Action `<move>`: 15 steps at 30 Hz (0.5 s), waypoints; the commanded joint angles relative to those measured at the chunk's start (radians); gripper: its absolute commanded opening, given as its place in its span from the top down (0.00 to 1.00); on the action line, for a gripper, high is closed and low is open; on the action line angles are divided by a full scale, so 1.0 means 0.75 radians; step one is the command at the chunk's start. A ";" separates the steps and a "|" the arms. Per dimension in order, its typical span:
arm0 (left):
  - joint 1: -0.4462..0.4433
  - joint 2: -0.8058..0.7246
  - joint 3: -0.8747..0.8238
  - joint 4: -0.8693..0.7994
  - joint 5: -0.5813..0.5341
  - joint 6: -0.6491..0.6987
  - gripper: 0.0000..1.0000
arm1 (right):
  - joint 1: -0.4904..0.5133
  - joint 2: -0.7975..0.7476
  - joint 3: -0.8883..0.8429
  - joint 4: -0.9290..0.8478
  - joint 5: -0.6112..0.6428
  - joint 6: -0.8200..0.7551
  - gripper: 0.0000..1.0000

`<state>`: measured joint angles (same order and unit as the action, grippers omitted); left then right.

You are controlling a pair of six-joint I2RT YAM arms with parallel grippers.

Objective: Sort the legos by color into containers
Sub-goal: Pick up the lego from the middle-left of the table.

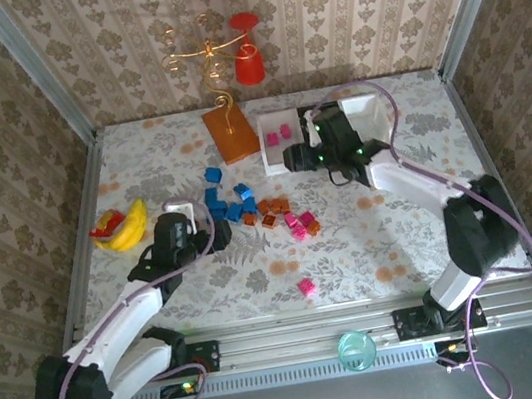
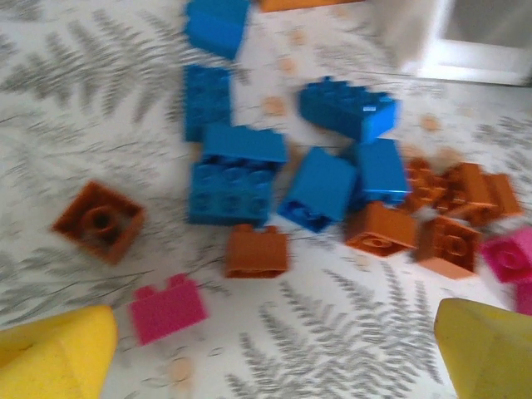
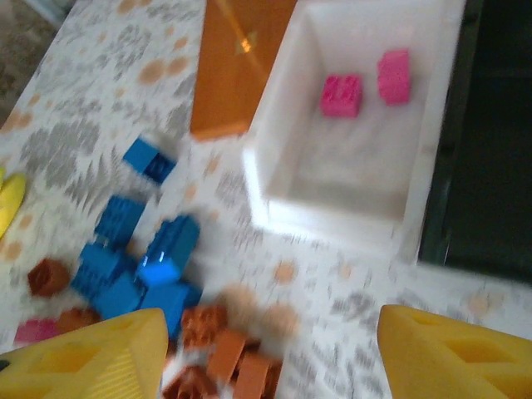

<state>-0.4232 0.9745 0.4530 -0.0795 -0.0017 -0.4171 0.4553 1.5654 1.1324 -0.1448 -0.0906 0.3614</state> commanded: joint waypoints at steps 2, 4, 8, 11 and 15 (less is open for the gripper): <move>0.064 0.111 0.041 -0.133 -0.028 -0.033 0.03 | 0.017 -0.104 -0.215 -0.001 0.034 -0.004 0.29; 0.079 0.194 0.065 -0.124 -0.018 -0.035 0.05 | 0.017 -0.153 -0.275 0.023 0.069 0.007 0.28; 0.082 0.360 0.116 -0.070 0.029 -0.047 0.09 | 0.017 -0.173 -0.301 0.040 0.076 0.016 0.27; 0.084 0.459 0.154 -0.037 0.008 -0.051 0.15 | 0.017 -0.154 -0.289 0.044 0.056 0.019 0.27; 0.084 0.581 0.217 -0.025 -0.036 -0.036 0.28 | 0.017 -0.132 -0.290 0.058 0.025 0.036 0.27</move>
<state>-0.3649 1.3708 0.5697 -0.1150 -0.0025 -0.4435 0.4694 1.4765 0.9020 -0.1253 -0.0605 0.3710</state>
